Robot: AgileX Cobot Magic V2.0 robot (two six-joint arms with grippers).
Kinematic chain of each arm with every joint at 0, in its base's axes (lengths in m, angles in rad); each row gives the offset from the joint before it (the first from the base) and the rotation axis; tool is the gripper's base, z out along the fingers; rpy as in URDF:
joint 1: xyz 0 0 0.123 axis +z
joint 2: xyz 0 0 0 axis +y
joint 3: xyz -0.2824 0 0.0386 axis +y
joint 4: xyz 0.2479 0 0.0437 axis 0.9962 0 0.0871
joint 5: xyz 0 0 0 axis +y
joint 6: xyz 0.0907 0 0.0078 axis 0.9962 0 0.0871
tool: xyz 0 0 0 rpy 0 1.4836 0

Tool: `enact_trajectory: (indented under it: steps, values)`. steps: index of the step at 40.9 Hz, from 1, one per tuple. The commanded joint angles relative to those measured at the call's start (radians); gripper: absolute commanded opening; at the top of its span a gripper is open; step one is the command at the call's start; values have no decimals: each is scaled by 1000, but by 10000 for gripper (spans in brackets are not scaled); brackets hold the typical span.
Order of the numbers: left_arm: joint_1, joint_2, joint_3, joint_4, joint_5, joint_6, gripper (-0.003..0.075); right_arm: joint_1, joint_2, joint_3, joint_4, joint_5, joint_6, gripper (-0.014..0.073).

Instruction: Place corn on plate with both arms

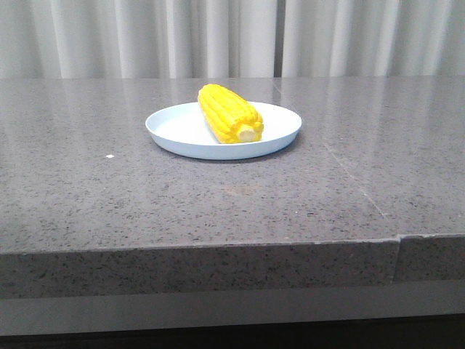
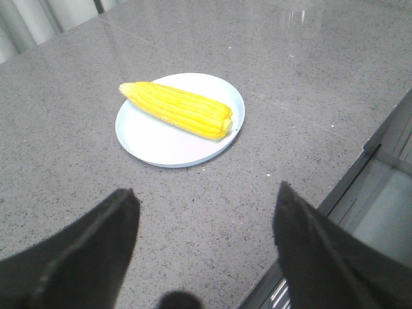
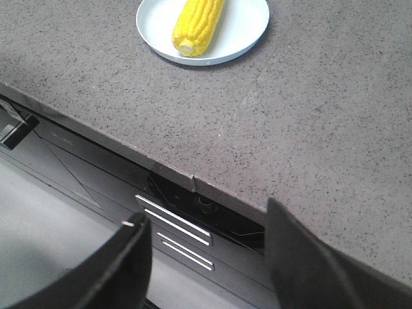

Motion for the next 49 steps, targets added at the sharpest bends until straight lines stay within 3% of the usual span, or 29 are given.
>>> enact_trajectory:
  steps: [1, 7, 12, 34, 40, 49]
  values:
    - [0, -1, -24, -7, -74, -9, 312, -3, 4, -19, -15, -63, 2, 311]
    - [0, -1, -24, -7, -74, -9, 106, -3, 4, -19, -15, -69, 2, 32]
    - [0, -1, -24, -7, -74, -9, -4, -3, 4, -19, -15, -68, 2, -124]
    - [16, -19, -6, -12, -98, -9, -20, -3, 4, -19, -15, -56, 2, -120]
    - [183, -89, 72, -49, -154, -9, -20, -3, 4, -19, -15, -56, 2, -120]
    - [503, -309, 365, -46, -487, -9, -20, -3, 4, -19, -15, -56, 2, -120]
